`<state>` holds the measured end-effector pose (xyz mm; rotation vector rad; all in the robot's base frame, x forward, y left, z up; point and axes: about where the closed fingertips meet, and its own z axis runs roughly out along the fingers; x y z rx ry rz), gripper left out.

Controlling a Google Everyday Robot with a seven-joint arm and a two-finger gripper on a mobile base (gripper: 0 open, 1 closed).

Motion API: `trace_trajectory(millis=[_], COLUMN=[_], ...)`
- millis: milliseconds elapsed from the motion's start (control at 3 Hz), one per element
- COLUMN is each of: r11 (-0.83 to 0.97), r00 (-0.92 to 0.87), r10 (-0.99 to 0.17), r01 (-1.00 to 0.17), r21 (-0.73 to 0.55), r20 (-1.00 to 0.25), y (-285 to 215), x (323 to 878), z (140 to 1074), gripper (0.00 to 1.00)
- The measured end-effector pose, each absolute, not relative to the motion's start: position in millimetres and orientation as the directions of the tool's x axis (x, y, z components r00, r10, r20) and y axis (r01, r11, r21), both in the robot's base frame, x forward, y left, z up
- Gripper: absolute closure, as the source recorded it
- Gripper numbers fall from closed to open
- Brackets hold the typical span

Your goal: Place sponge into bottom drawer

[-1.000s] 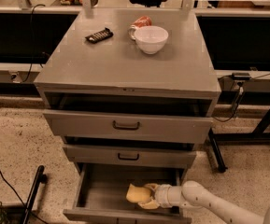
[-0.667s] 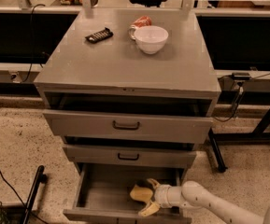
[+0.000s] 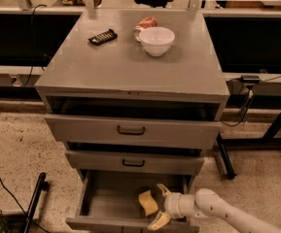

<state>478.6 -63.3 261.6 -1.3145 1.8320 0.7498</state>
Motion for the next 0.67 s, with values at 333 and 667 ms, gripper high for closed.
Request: trace_trajectory(millis=[333,667], r11=[0.309,0.307], r00=[-0.214,-0.216], r10=[-0.554,-0.562], r01=[-0.95,-0.951], r21=[0.04,0.041], r20=[-0.804,-0.798], y=[-76.8,-78.4], x=[465.4,463.9], z=[281.5,288.1], gripper=[0.0,0.0])
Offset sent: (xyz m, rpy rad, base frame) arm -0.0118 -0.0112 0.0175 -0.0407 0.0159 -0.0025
